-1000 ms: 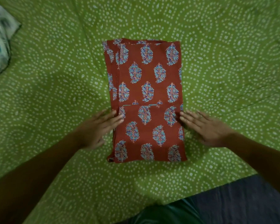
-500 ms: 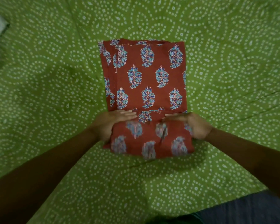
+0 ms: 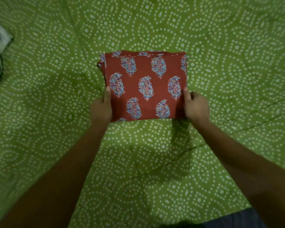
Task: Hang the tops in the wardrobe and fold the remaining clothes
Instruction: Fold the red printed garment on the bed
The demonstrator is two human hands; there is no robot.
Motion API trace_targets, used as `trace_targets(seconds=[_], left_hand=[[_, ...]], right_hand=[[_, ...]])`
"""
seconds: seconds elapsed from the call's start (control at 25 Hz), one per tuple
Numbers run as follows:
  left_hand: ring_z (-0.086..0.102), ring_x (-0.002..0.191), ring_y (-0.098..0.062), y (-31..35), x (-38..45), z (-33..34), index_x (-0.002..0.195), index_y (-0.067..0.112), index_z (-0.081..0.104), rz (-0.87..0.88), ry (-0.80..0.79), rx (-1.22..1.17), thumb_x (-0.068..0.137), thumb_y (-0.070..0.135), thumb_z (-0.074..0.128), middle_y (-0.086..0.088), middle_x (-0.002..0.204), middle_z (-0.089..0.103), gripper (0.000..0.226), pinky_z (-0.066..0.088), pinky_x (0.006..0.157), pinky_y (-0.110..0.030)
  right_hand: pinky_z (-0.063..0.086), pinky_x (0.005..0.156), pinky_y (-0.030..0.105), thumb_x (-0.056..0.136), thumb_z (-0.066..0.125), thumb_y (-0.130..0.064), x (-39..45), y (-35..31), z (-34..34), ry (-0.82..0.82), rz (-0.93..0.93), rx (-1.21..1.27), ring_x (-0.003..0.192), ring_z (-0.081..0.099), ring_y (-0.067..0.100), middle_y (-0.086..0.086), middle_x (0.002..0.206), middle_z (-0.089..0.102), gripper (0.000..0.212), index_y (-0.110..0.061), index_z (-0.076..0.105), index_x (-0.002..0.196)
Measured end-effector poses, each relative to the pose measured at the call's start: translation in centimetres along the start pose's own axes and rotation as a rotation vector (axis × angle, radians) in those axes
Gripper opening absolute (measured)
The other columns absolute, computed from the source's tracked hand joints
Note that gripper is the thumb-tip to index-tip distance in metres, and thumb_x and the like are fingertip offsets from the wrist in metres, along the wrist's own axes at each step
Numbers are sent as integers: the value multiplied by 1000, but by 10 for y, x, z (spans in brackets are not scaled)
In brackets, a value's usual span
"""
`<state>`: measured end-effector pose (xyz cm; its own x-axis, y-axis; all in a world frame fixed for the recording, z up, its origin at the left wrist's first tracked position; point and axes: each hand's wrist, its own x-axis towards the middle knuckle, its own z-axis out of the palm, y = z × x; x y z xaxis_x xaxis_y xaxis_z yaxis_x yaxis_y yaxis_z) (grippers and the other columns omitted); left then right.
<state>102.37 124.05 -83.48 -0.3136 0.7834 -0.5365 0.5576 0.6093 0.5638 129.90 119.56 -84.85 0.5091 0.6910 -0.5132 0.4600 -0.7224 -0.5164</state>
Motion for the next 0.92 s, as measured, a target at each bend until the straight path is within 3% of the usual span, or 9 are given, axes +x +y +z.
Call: trace_targets(seconds=[0.08,0.16,0.24,0.36,0.52,0.64,0.72,0.8,0.92], left_hand=[[57,107,-29,-4,-31,6,107,8,63,419,403,225,99,41,43,-12,111,64,39,41,95,-34],[42,132,-23,8,-48,31,135,7,48,786,294,344,101,24,39,-8,139,51,39,28,111,-35],[17,146,-21,16,-33,60,149,12,27,909,62,598,103,27,28,-2,157,26,48,11,119,-41],[0,148,-20,42,30,76,153,17,9,835,112,778,102,47,16,0,161,7,60,1,120,-45],[1,148,-27,72,80,68,153,14,5,685,312,791,95,65,10,-6,161,4,77,-4,117,-48],[14,146,-30,50,69,62,152,9,13,306,525,594,93,67,10,-12,159,15,83,3,118,-42],[28,140,-31,23,46,54,150,6,23,57,622,412,95,64,15,-16,152,29,81,14,115,-36],[44,124,-34,0,15,47,136,2,44,53,660,187,96,58,29,-19,134,47,70,30,106,-38],[58,97,-27,2,-6,32,99,6,62,33,476,-22,84,68,48,-12,101,62,65,42,89,-33]], right_hand=[[37,96,39,99,41,-34,-27,-9,10,280,-365,-232,112,51,28,12,117,58,34,-9,56,116],[24,114,39,98,39,-19,-39,-29,34,162,-768,-273,135,35,24,9,144,44,43,-7,43,139],[10,120,42,98,31,-23,-20,-42,61,-23,-931,-435,147,14,20,5,158,21,54,-10,24,151],[1,120,46,100,20,-42,43,-58,68,87,-854,-603,148,1,17,1,161,7,60,-16,10,154],[-2,119,49,98,15,-57,95,-57,46,285,-564,-513,148,1,21,3,161,7,71,-13,8,154],[1,120,44,100,20,-51,81,-29,40,364,-414,-355,148,4,22,6,161,10,68,-9,12,153],[9,119,39,101,28,-45,56,-3,38,375,-392,-244,146,14,26,12,157,20,63,-6,22,150],[24,112,37,99,37,-45,29,20,35,367,-332,-56,132,36,27,15,141,41,56,-8,41,140],[50,86,35,89,52,-57,12,17,23,219,-110,299,90,59,14,3,101,64,48,-13,62,106]])
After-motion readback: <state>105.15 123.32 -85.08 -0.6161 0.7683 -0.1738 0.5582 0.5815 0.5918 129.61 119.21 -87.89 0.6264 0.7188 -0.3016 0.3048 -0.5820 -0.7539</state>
